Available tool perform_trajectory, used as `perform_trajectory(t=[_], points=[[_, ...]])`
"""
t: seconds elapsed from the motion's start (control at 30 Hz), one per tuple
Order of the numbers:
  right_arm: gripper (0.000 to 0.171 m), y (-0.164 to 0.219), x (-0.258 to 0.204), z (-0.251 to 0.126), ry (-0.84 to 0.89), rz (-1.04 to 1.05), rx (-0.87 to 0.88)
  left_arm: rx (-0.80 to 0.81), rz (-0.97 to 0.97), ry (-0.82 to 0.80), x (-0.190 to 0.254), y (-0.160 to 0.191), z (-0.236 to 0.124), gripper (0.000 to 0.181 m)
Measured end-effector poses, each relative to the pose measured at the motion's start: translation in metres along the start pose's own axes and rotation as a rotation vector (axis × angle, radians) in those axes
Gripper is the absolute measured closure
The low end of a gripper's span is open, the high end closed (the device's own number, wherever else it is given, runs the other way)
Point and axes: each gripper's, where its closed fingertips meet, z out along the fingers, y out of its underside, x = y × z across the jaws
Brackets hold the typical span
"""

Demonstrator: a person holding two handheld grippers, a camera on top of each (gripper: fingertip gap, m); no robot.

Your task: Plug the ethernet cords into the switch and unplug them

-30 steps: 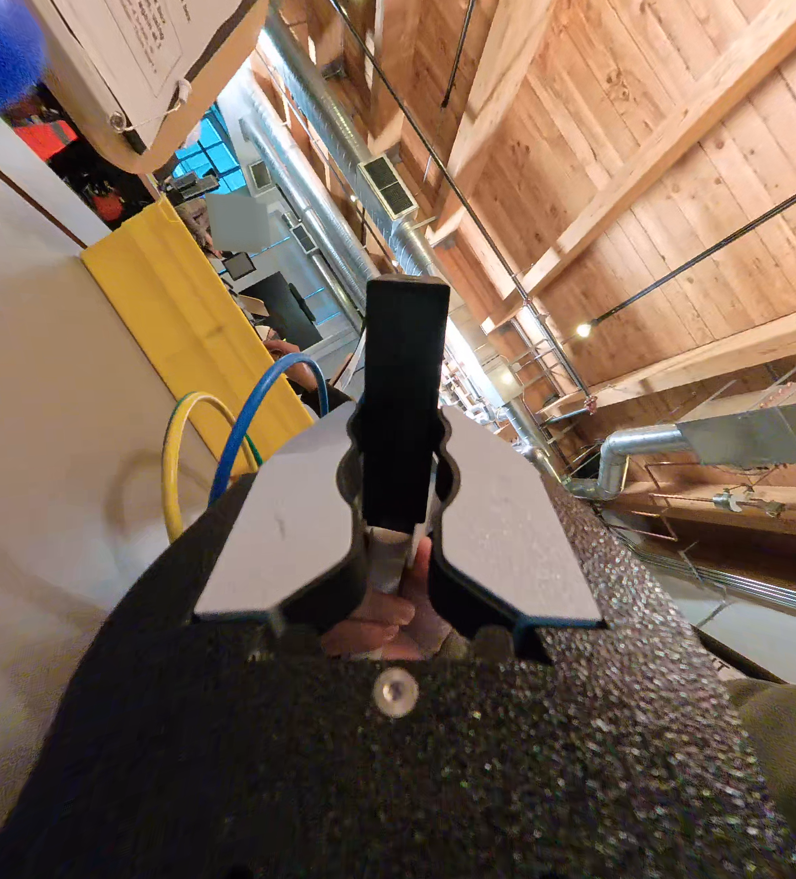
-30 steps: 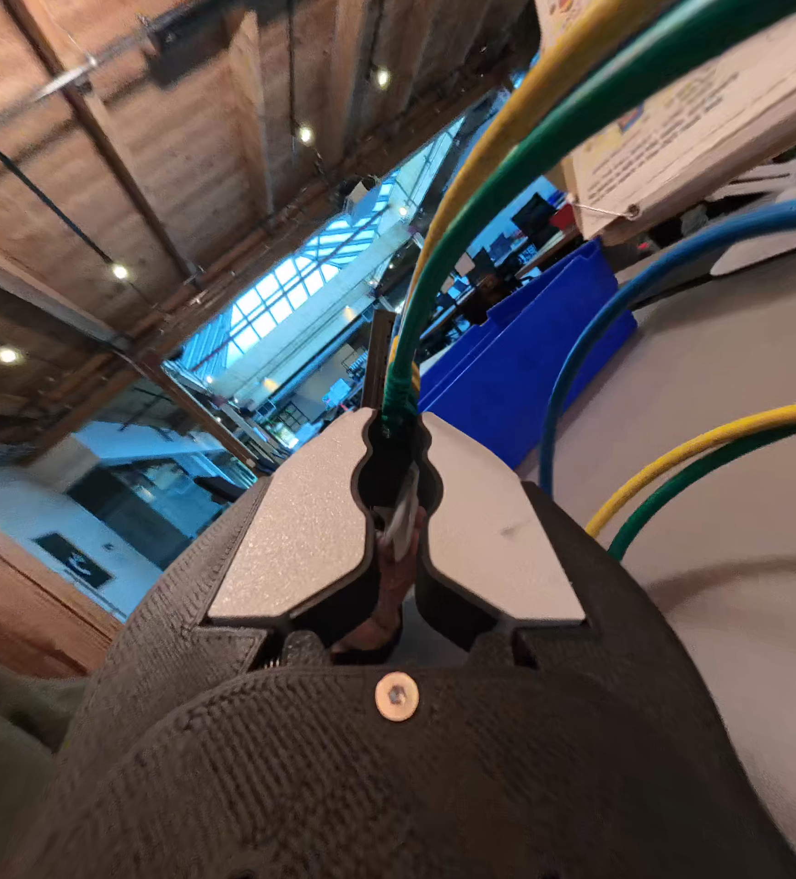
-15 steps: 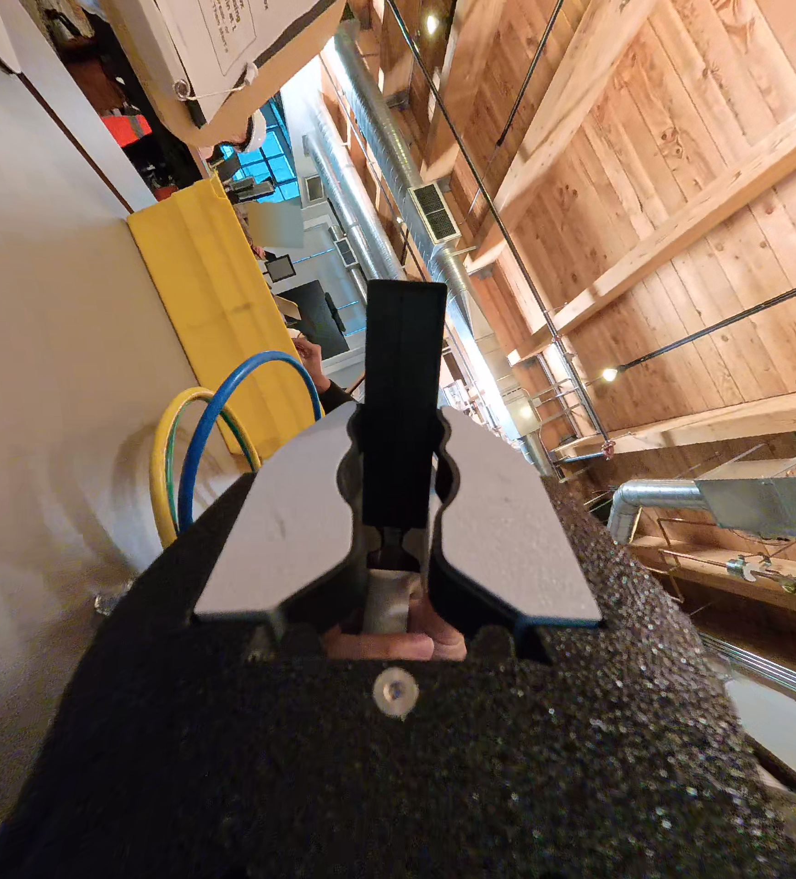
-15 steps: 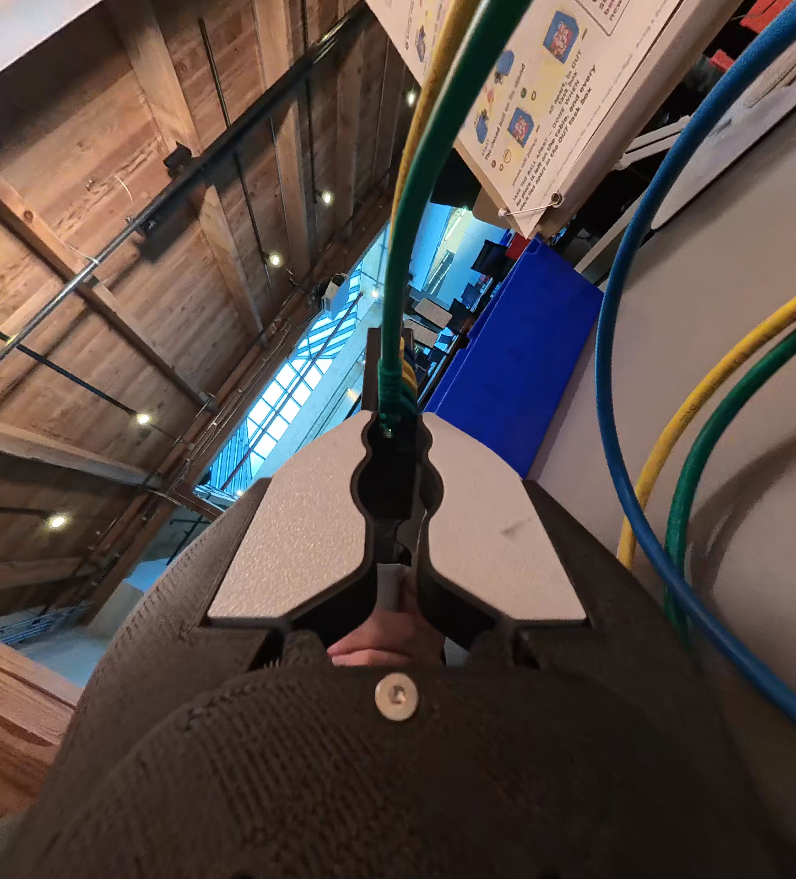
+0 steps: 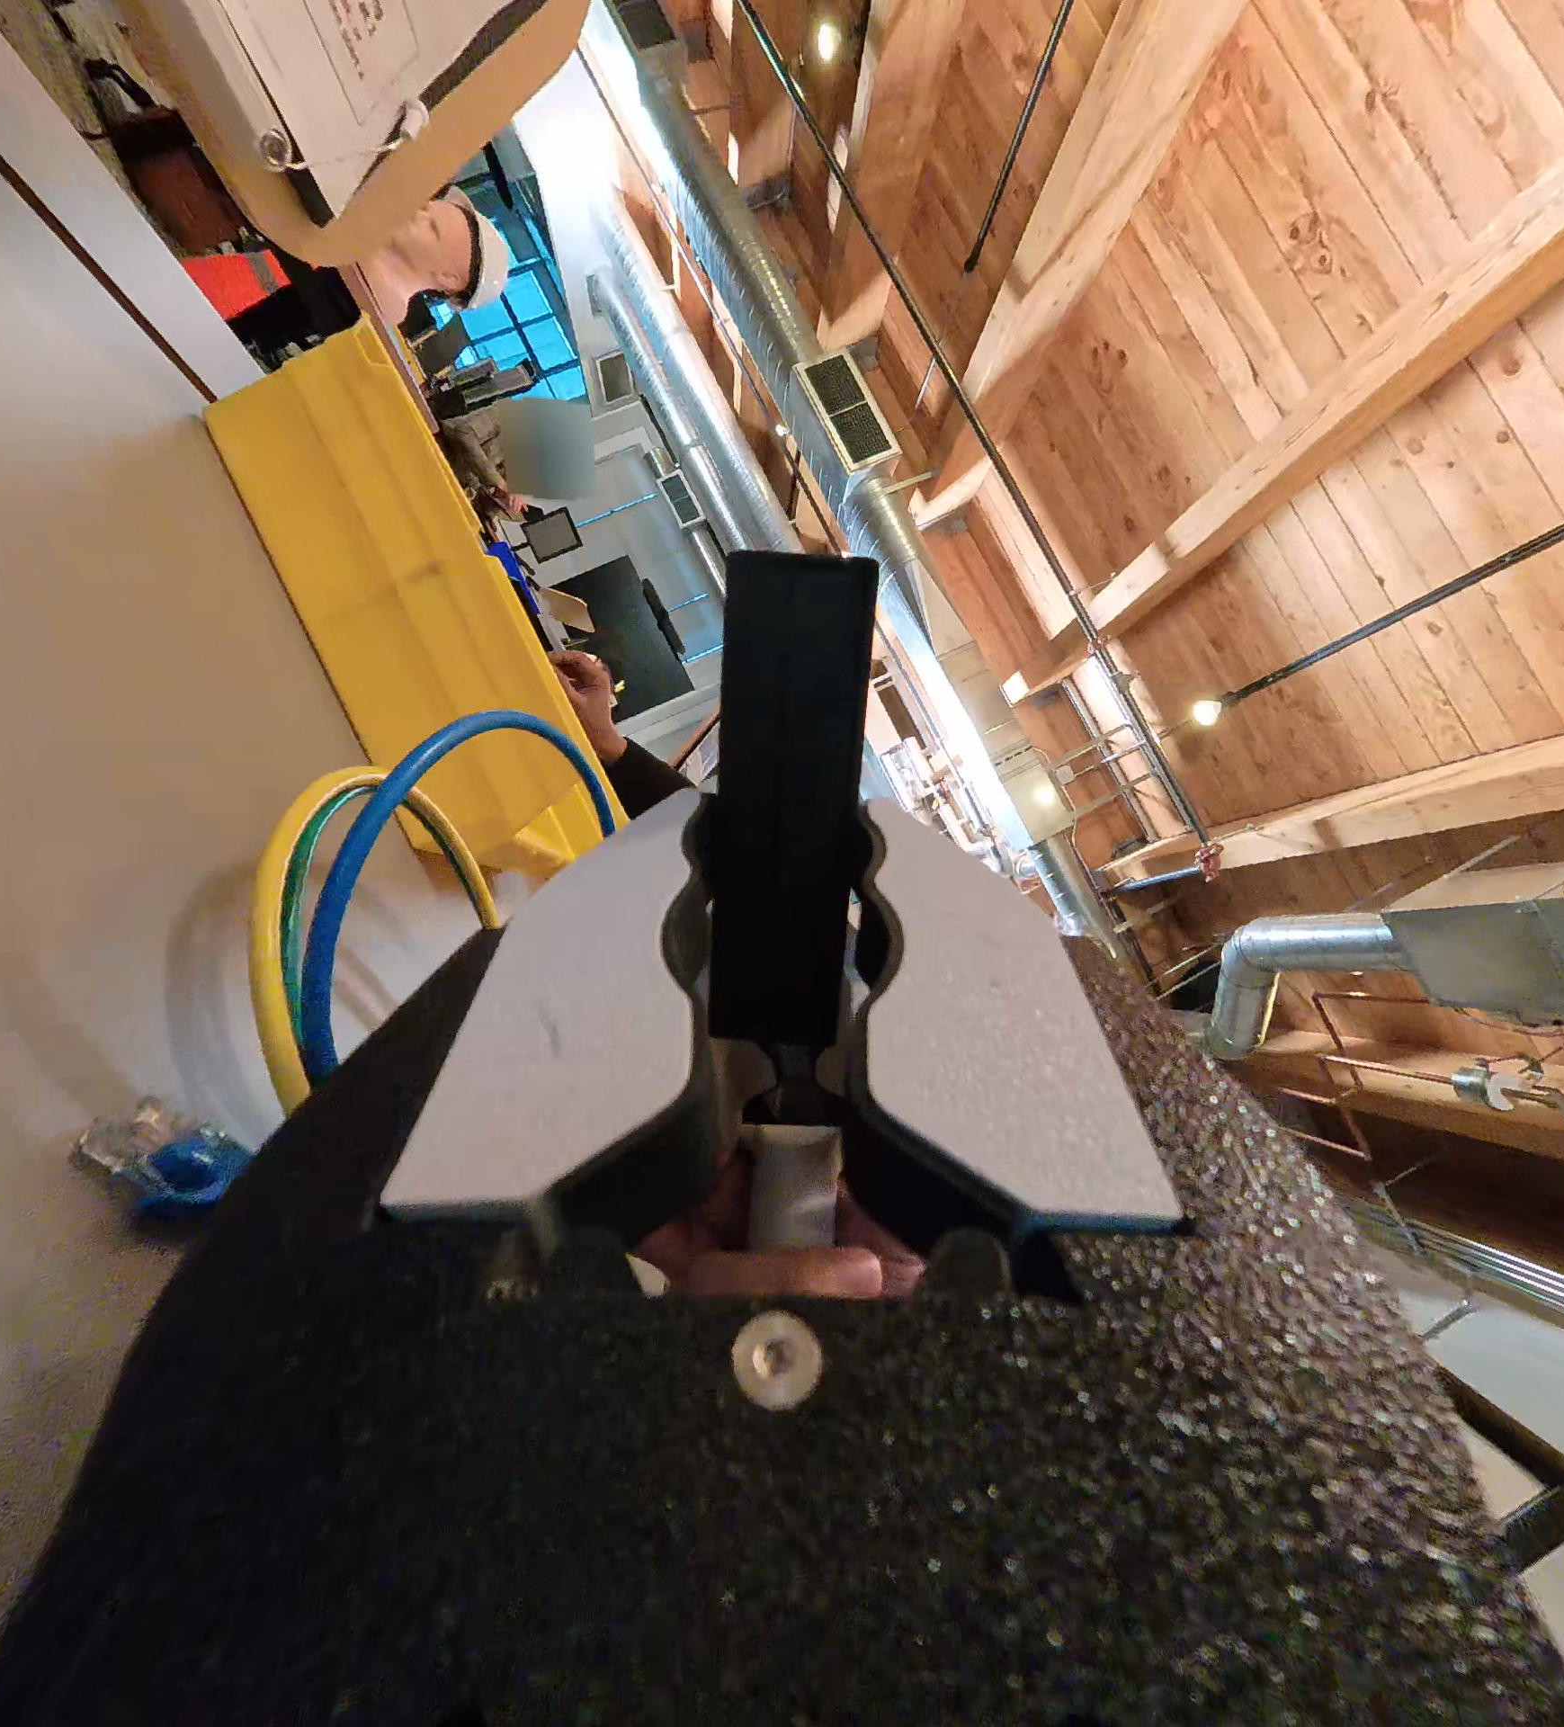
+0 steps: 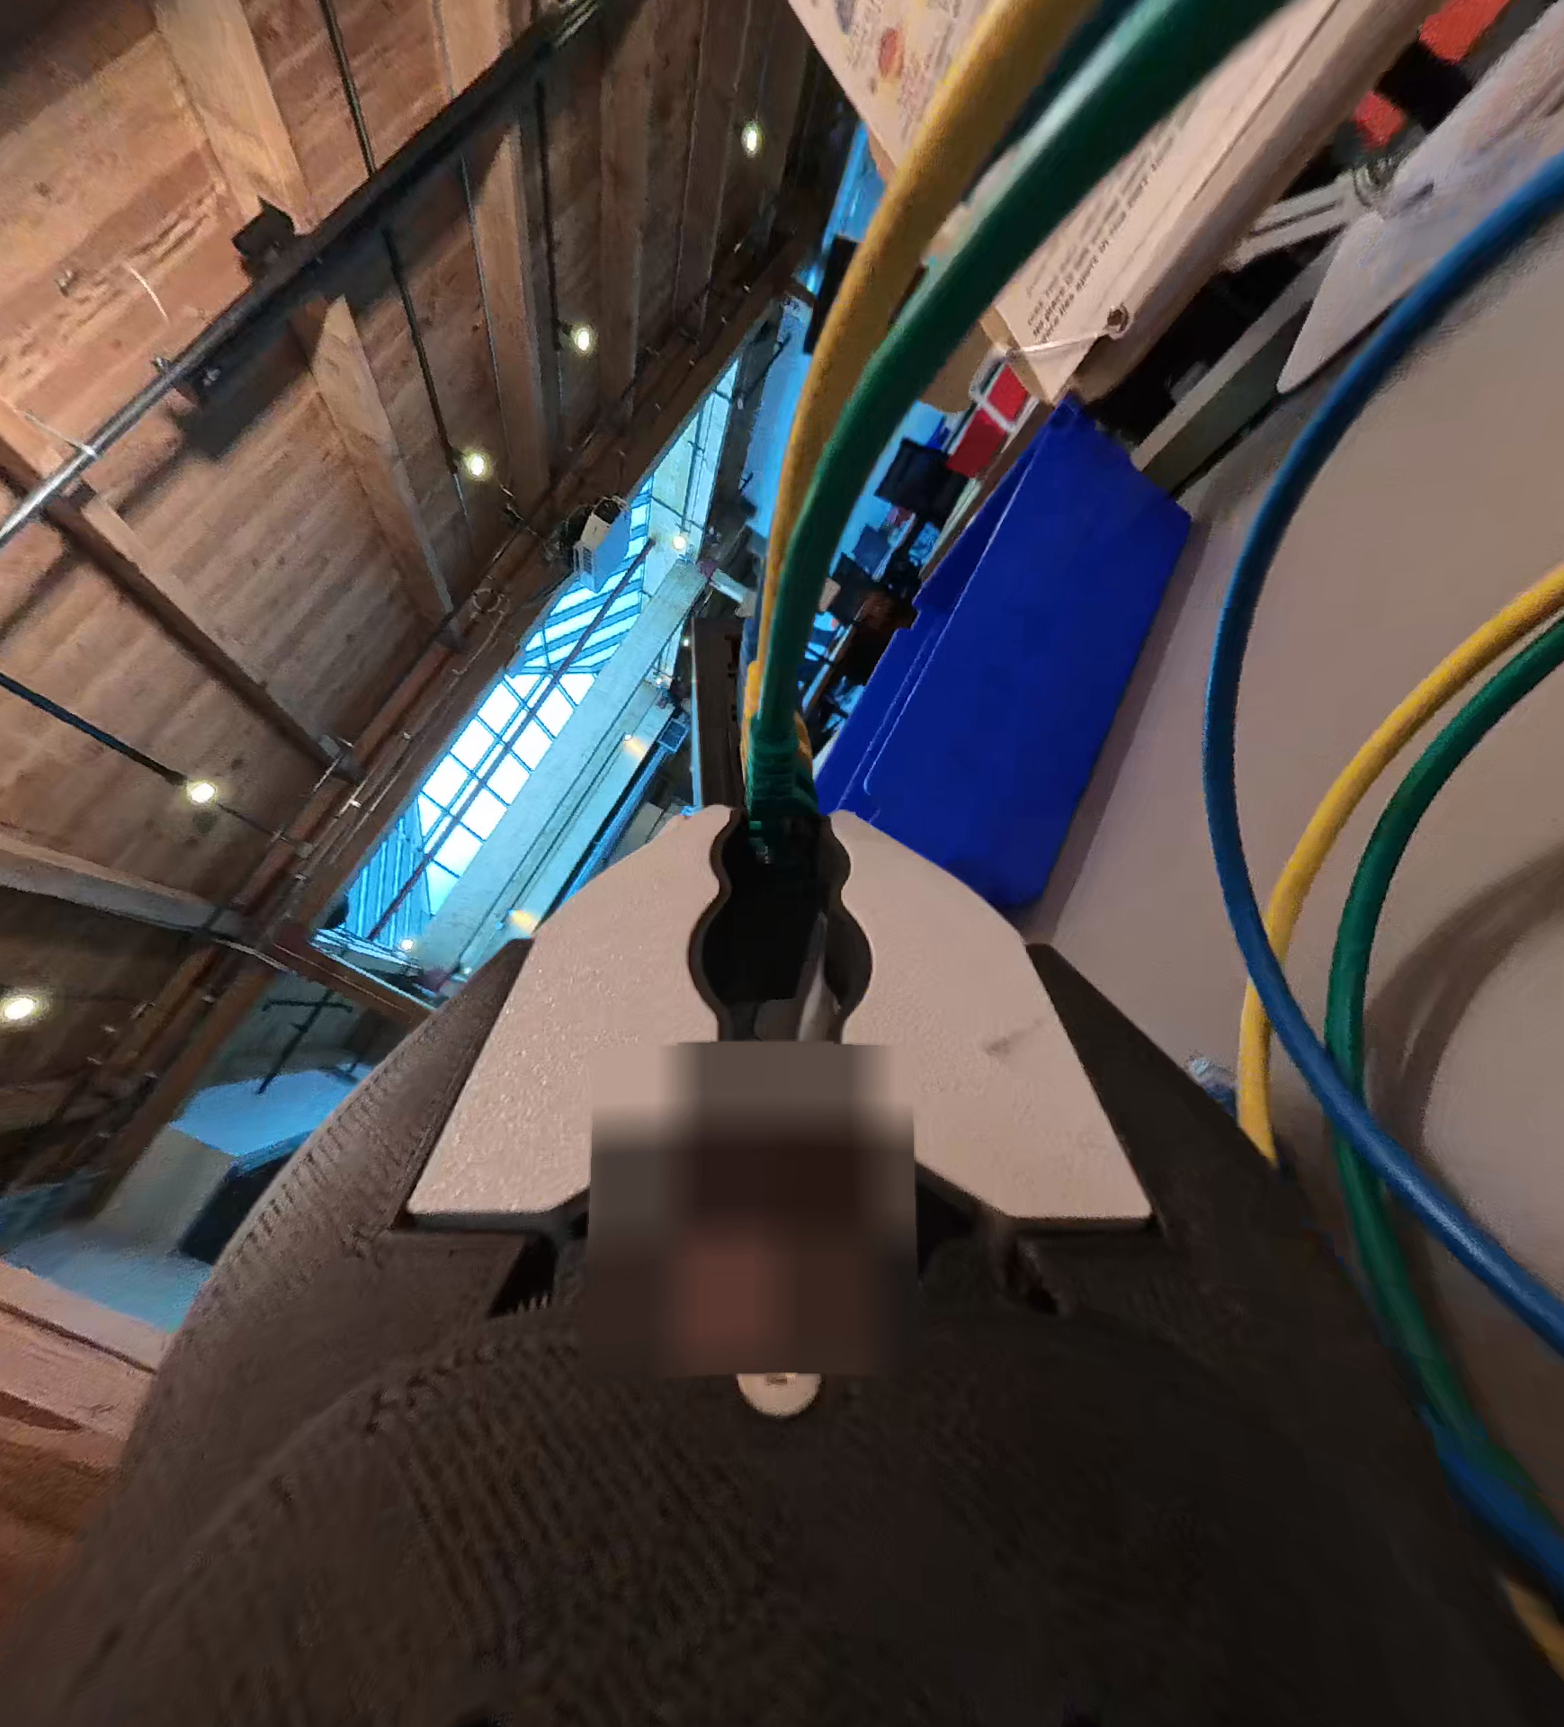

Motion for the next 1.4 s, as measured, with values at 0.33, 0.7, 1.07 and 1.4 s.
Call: perform_trajectory(t=[0.33, 0.7, 1.07, 1.4], points=[[0.157, -0.006, -0.017, -0.023, -0.030, -0.061, 0.027, -0.102, 0.044, 0.085, 0.019, 0.017, 0.010, 0.154], [0.157, -0.001, 0.019, -0.001, 0.003, -0.119, -0.016, -0.006, -0.001, 0.055, -0.021, -0.002, 0.006, 0.154], [0.162, -0.005, 0.020, 0.000, -0.022, -0.200, -0.028, -0.083, 0.258, 0.032, -0.015, 0.002, 0.007, 0.155], [0.162, -0.037, 0.025, -0.021, -0.024, -0.242, 0.035, -0.143, 0.180, 0.034, -0.016, 0.004, 0.008, 0.154]])
